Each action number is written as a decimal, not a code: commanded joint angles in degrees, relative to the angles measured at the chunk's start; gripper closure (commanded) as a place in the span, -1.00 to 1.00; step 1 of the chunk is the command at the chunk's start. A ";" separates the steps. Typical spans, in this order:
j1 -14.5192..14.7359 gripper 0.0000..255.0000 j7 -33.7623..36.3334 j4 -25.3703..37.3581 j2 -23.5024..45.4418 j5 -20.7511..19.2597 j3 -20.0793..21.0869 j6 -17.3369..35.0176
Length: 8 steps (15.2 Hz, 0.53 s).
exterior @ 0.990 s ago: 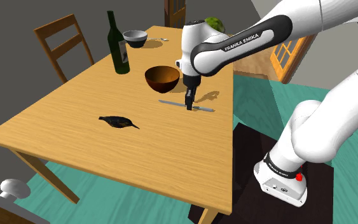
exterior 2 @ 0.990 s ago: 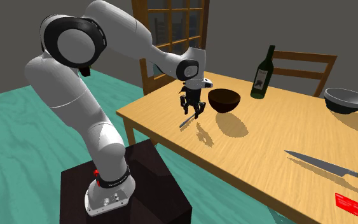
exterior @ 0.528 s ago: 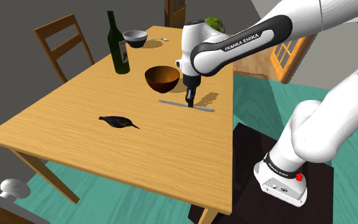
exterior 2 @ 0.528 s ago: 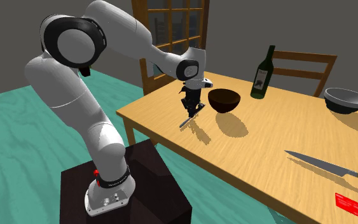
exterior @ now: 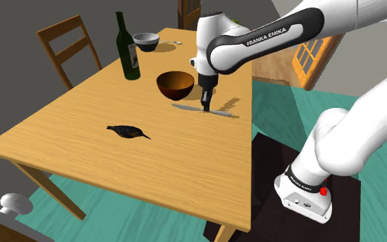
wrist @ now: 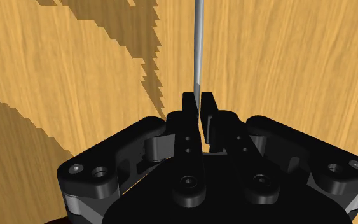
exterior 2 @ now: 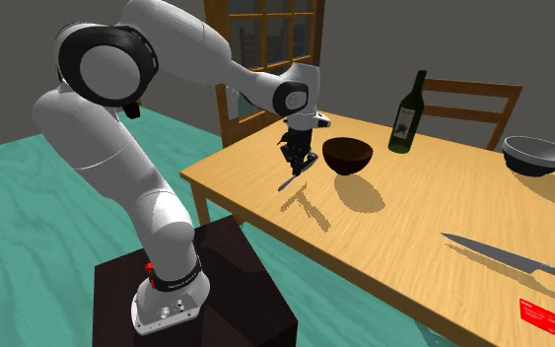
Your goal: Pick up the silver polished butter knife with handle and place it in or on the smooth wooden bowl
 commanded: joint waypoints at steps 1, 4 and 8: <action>-0.06 1.00 -0.16 1.06 -0.52 -0.02 -0.10 -1.61; -0.06 1.00 -0.19 2.71 -1.28 -0.01 -0.10 -4.02; -0.06 1.00 -0.23 5.07 -2.10 0.01 -0.10 -7.20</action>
